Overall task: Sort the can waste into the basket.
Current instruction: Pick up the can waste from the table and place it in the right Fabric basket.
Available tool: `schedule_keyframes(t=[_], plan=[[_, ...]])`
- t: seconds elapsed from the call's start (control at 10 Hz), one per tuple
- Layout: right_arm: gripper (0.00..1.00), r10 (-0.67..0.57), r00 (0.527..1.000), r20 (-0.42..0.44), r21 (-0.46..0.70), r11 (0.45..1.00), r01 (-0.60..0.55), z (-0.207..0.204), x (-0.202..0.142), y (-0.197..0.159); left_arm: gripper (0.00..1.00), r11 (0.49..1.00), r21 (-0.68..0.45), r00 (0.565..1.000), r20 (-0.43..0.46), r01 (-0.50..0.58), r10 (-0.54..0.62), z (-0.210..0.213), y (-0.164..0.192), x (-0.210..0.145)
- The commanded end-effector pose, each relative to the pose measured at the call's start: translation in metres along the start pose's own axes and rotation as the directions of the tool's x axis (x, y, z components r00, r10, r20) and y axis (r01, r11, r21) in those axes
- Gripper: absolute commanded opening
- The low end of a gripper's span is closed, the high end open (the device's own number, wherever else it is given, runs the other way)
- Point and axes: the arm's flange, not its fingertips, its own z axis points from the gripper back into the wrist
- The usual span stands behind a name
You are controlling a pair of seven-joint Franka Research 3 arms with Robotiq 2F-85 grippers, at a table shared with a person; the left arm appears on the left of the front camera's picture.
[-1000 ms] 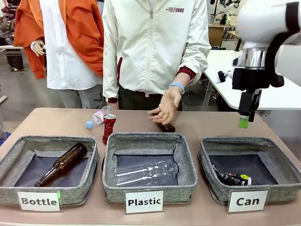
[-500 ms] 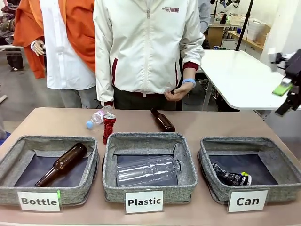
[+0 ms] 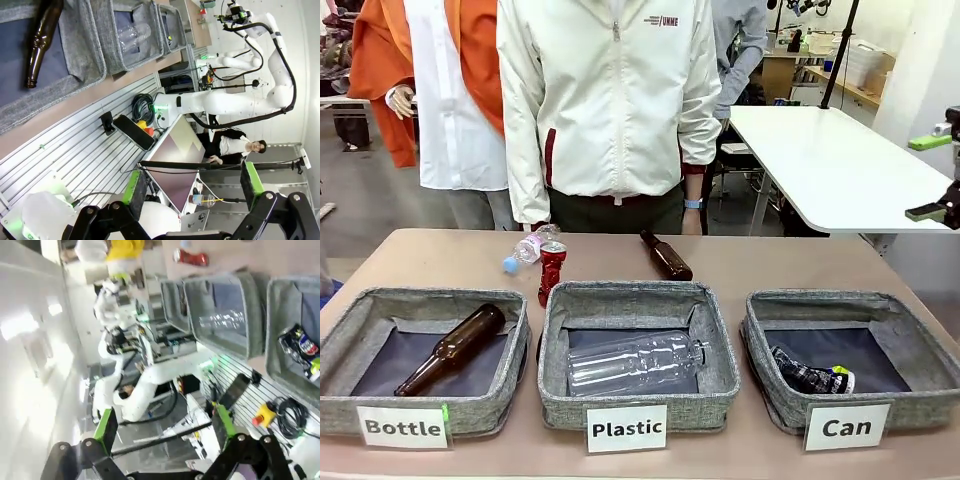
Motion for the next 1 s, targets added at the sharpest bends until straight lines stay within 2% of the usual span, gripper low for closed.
schedule_keyframes(t=[0.0, 0.8, 0.9], plan=[[1.00, 0.057, 0.994, -0.089, -0.073, 0.995, -0.063, 0.004, 0.001, 0.003, 0.98, 1.000, -0.006, 1.000, -0.006, 0.008, -0.008, 0.002, 0.001, -0.002], [1.00, 0.057, 0.994, -0.089, -0.073, 0.995, -0.063, 0.004, 0.001, 0.003, 0.98, 1.000, 0.000, 1.000, 0.000, 0.000, 0.000, 0.000, 0.000, 0.000], [1.00, 0.057, 0.994, -0.089, -0.073, 0.995, -0.063, 0.004, 0.001, 0.003, 0.98, 0.997, 0.052, 0.998, 0.005, 0.060, -0.060, -0.011, -0.011, 0.010]])
